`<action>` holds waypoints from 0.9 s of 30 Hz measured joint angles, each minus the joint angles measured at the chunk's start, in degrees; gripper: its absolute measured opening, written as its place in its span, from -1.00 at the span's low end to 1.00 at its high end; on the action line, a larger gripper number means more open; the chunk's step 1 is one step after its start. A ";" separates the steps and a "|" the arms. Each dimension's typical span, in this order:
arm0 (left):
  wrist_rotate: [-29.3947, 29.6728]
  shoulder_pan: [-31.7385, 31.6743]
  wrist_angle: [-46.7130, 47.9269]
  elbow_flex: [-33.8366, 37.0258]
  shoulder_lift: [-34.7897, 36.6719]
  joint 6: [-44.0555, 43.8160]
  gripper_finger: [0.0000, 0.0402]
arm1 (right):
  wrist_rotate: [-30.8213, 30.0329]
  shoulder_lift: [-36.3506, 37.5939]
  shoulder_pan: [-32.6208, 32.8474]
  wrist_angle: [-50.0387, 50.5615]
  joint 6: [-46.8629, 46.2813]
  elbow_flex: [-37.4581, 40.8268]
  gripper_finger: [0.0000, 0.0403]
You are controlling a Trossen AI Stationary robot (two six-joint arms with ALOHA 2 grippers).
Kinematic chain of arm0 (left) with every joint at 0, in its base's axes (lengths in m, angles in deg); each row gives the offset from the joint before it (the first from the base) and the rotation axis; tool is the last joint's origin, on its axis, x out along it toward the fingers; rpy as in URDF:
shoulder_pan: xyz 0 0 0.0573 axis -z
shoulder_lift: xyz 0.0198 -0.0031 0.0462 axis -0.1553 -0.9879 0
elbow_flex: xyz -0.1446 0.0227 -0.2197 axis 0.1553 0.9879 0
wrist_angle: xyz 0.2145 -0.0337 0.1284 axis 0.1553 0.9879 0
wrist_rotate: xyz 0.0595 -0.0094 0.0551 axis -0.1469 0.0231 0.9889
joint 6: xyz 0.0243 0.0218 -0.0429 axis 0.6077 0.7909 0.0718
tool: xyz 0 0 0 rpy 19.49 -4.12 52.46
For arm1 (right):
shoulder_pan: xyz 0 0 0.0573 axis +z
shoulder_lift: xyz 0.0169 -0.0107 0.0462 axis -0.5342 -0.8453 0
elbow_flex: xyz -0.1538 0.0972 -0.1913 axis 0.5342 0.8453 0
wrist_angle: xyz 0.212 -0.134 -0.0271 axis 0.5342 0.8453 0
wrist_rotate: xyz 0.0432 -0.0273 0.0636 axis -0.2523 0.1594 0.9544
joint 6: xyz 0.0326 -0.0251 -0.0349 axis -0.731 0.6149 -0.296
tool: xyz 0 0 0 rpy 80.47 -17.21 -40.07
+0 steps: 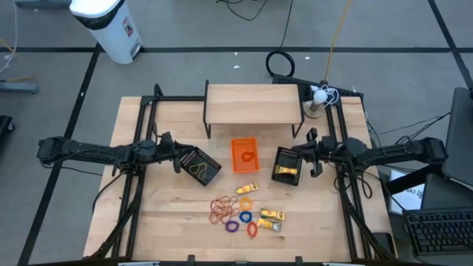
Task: Pick & Place Office Desk Supplies
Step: Put the yellow rubber band into the left black bin
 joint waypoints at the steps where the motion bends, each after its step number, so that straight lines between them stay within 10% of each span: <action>1: -0.01 0.00 0.10 -0.79 0.00 -0.88 -0.88 | -0.01 -0.05 0.17 0.21 0.01 0.00 -1.00; 15: 4.22 11.66 46.12 -44.52 -20.25 5.39 -0.98 | -0.32 -0.06 0.53 -0.22 3.34 0.11 -0.98; 27: -14.58 19.08 52.43 -61.03 -57.38 11.74 -0.66 | -0.32 -0.06 0.53 -0.02 3.78 0.17 -0.98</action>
